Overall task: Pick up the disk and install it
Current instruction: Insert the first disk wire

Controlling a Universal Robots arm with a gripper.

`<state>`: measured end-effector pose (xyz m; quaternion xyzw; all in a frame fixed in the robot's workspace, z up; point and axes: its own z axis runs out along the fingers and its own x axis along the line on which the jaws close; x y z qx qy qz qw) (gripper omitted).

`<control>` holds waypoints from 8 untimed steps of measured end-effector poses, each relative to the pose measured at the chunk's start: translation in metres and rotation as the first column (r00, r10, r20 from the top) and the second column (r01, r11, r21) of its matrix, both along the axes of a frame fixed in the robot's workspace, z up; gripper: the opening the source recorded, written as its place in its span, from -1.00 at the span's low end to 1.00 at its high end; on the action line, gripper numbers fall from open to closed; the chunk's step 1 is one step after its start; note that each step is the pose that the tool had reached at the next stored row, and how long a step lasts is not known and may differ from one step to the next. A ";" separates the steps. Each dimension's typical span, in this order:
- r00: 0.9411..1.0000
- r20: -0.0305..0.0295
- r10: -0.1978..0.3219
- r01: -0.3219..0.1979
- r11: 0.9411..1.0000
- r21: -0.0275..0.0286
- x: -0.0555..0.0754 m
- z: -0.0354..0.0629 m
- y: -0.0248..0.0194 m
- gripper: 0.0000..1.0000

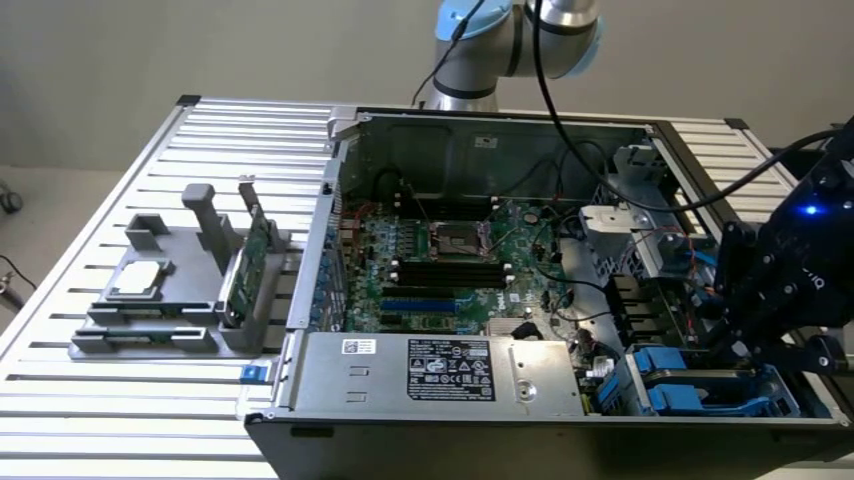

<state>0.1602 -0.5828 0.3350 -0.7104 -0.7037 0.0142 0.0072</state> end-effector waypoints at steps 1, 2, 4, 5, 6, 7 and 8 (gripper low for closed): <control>1.000 0.000 0.000 0.000 1.000 0.000 0.001 -0.0004 0.0000 -0.67; 1.000 0.000 0.000 0.000 1.000 0.000 0.002 -0.0006 0.0000 -0.67; 1.000 0.000 0.000 0.000 1.000 0.000 0.002 -0.0010 0.0000 -0.67; 1.000 0.000 0.000 0.000 1.000 0.000 0.002 -0.0011 0.0000 -0.67; 1.000 0.000 0.000 0.000 1.000 0.000 0.002 -0.0011 0.0000 -0.67; 1.000 0.000 0.000 0.000 1.000 0.000 0.003 -0.0012 0.0000 -0.67; 1.000 0.000 0.000 0.000 1.000 0.000 0.003 -0.0013 0.0000 -0.67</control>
